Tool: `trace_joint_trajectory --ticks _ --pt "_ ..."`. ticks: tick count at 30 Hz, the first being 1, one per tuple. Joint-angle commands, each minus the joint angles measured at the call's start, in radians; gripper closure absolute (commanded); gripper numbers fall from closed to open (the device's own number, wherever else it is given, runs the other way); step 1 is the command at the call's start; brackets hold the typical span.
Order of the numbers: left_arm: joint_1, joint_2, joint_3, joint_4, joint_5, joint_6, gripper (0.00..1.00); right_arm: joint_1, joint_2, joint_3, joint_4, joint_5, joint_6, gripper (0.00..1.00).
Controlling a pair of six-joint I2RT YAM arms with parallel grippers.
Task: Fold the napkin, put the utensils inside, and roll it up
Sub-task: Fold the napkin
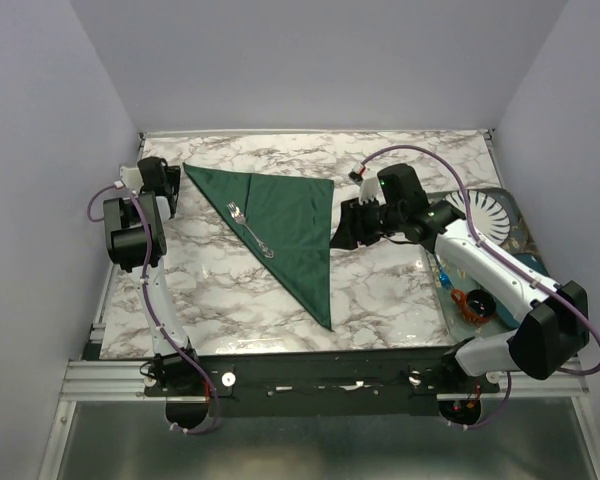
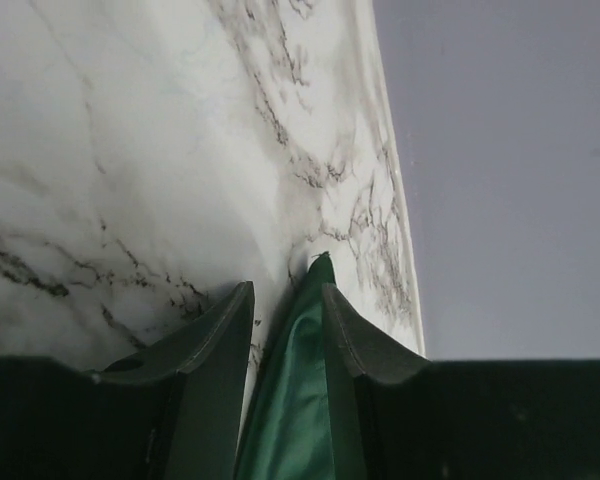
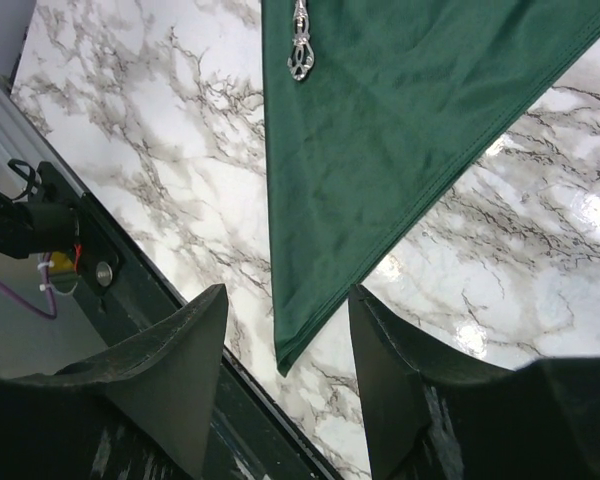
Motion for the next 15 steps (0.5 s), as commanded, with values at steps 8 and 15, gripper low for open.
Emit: trace_joint_trajectory --ticks 8,15 --pt "0.01 0.12 0.104 -0.046 0.135 0.034 0.61 -0.006 -0.03 -0.005 0.029 -0.021 0.002 0.4" --pt "0.007 0.126 0.147 -0.129 0.147 0.092 0.53 -0.008 -0.034 -0.013 0.044 -0.034 0.011 0.4"
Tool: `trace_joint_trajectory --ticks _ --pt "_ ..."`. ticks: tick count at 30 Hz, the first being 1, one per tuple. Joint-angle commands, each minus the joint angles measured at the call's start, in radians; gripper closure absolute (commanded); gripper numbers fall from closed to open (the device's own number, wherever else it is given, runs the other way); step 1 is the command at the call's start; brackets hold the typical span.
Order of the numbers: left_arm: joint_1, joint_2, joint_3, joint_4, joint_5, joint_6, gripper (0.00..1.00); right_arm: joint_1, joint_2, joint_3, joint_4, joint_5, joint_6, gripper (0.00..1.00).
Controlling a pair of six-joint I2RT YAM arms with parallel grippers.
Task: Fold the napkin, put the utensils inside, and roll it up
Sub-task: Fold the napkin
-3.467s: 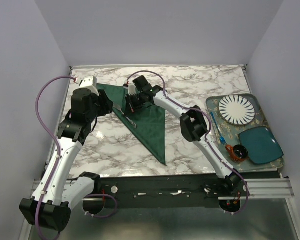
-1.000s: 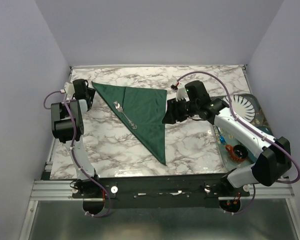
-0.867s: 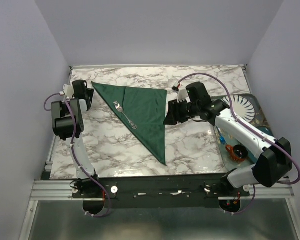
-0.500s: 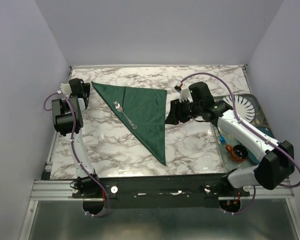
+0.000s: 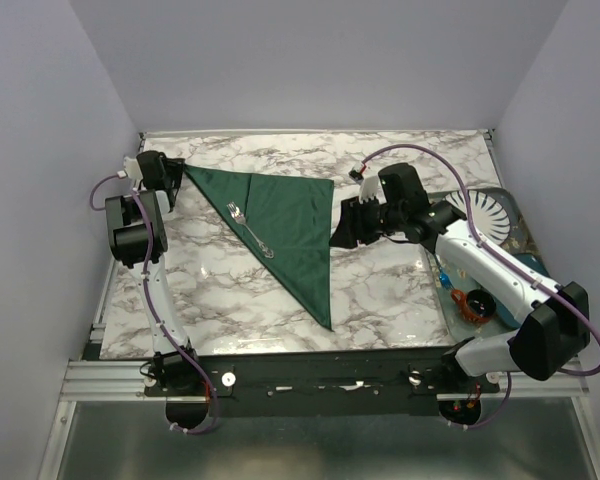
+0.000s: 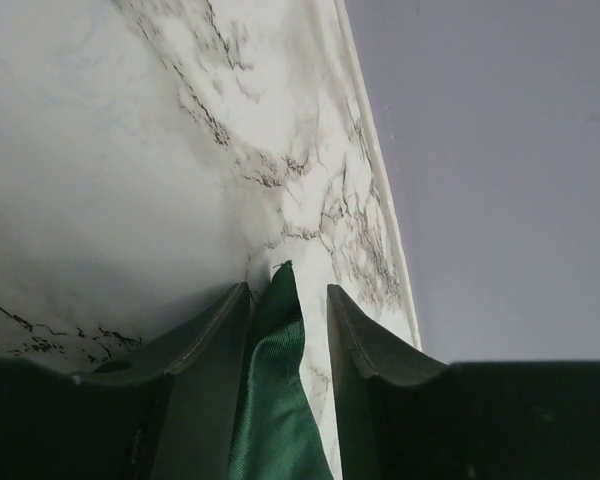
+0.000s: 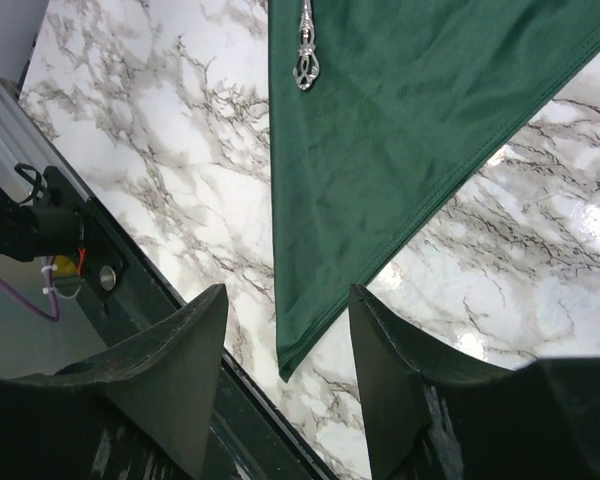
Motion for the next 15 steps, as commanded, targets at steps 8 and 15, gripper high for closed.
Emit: trace_joint_trajectory --ticks 8,15 --pt "-0.015 0.055 0.064 -0.177 0.019 0.086 0.67 -0.007 -0.045 -0.01 0.034 -0.031 0.014 0.4" --pt "-0.017 0.058 0.066 -0.151 0.022 0.096 0.81 -0.007 -0.045 -0.02 0.034 -0.034 0.015 0.4"
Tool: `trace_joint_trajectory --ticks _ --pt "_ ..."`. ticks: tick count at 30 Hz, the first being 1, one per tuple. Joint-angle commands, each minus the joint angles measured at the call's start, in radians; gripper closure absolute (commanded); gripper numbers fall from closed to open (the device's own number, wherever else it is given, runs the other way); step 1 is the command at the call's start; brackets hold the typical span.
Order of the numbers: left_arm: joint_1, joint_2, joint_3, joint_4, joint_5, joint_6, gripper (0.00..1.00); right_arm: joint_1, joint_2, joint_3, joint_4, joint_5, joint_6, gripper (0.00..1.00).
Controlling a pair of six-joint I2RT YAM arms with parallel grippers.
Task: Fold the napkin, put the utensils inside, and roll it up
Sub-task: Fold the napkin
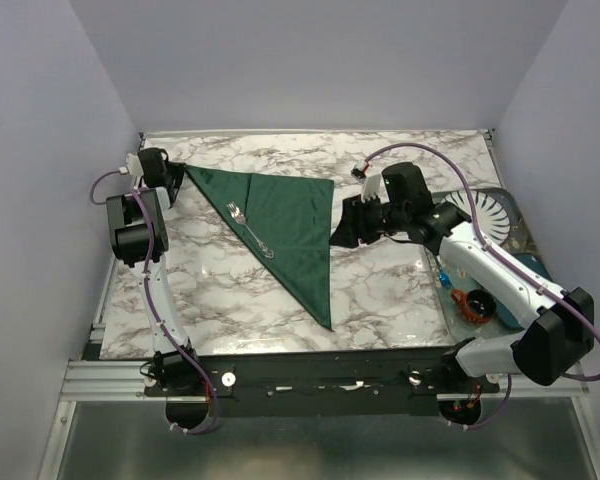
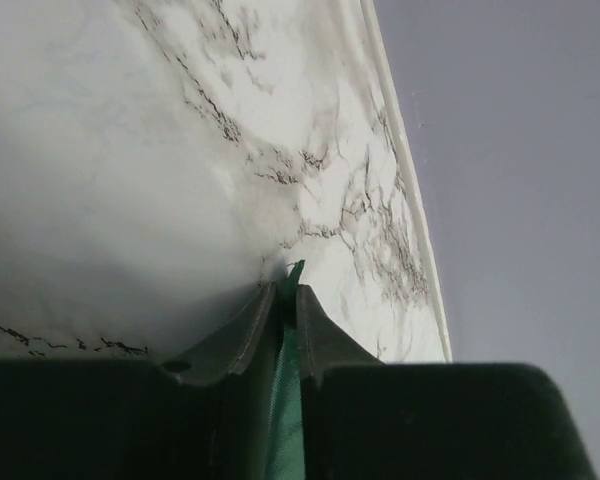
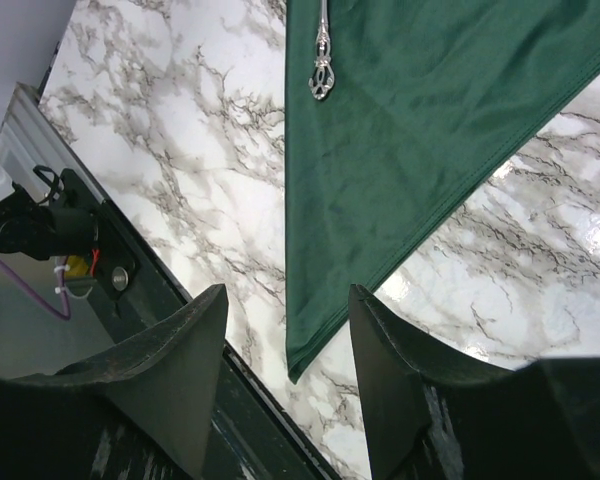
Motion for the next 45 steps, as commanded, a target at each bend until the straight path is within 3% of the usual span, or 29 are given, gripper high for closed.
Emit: trace_joint_trajectory --ticks 1,7,15,25,33,45 --pt "-0.011 0.035 -0.002 -0.04 0.014 0.042 0.83 -0.007 -0.015 -0.02 0.026 -0.02 0.007 0.4" --pt "-0.018 -0.014 0.015 -0.019 0.053 0.1 1.0 -0.006 -0.014 -0.034 0.033 -0.026 0.008 0.4" --pt "-0.063 -0.212 -0.101 0.001 0.102 0.205 1.0 -0.007 -0.009 -0.075 0.046 -0.017 0.008 0.4" --pt "-0.161 -0.47 -0.393 0.02 0.111 0.251 1.0 -0.007 -0.046 -0.132 0.075 -0.014 0.027 0.4" --pt "-0.301 -0.627 -0.464 -0.045 0.067 0.318 1.0 -0.007 -0.057 -0.164 0.087 -0.017 0.037 0.4" --pt "-0.423 -0.707 -0.537 -0.051 0.074 0.292 1.0 -0.007 -0.064 -0.206 0.099 -0.025 0.045 0.4"
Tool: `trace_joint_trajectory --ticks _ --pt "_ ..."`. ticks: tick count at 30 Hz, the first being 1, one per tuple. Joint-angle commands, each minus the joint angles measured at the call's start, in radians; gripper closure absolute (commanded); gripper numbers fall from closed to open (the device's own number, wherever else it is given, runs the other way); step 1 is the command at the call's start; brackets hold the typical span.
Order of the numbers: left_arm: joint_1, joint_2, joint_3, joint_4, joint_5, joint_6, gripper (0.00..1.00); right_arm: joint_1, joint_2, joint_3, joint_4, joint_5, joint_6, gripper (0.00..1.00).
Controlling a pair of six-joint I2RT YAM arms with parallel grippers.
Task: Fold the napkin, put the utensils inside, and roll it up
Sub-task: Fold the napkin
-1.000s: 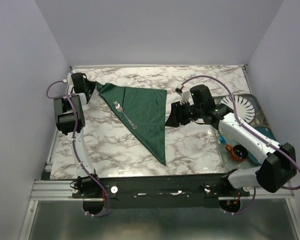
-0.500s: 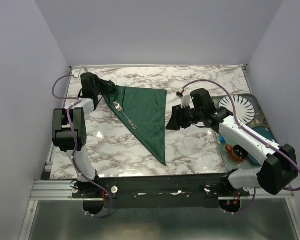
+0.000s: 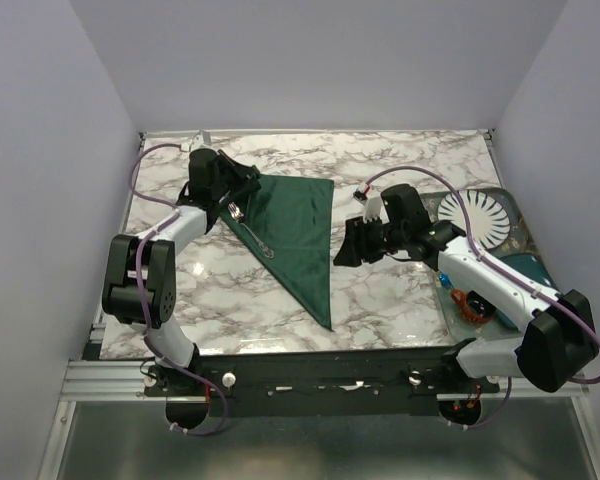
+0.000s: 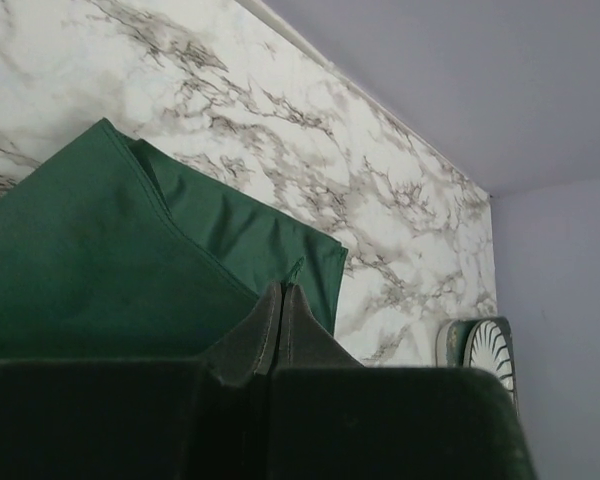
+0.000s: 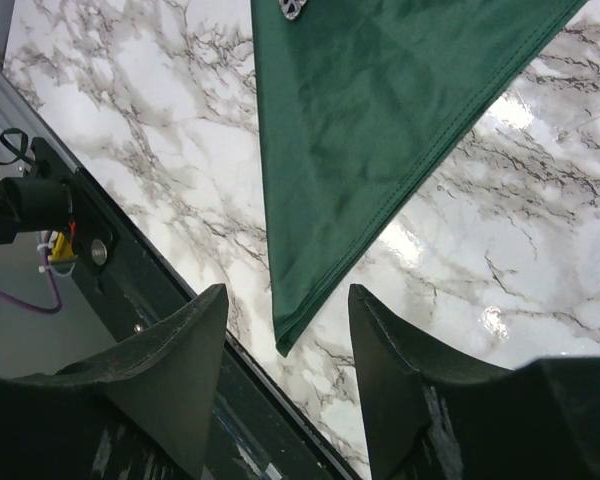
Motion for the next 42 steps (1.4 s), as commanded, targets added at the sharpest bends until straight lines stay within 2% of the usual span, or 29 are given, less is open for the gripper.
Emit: trace_joint_trajectory --ticks 1,9,16,42 --pt "-0.051 -0.031 -0.033 -0.014 -0.009 0.011 1.0 -0.007 -0.025 -0.015 0.025 -0.016 0.008 0.4" --pt "-0.101 -0.083 -0.07 -0.057 -0.033 0.06 1.0 -0.007 -0.017 -0.037 0.033 -0.023 0.007 0.4" --pt "-0.13 -0.14 -0.168 -0.067 -0.043 0.077 1.0 -0.007 0.001 -0.046 0.046 -0.032 0.013 0.4" --pt "-0.208 -0.166 -0.369 -0.021 -0.052 0.052 0.99 -0.007 0.018 -0.074 0.079 -0.059 0.031 0.4"
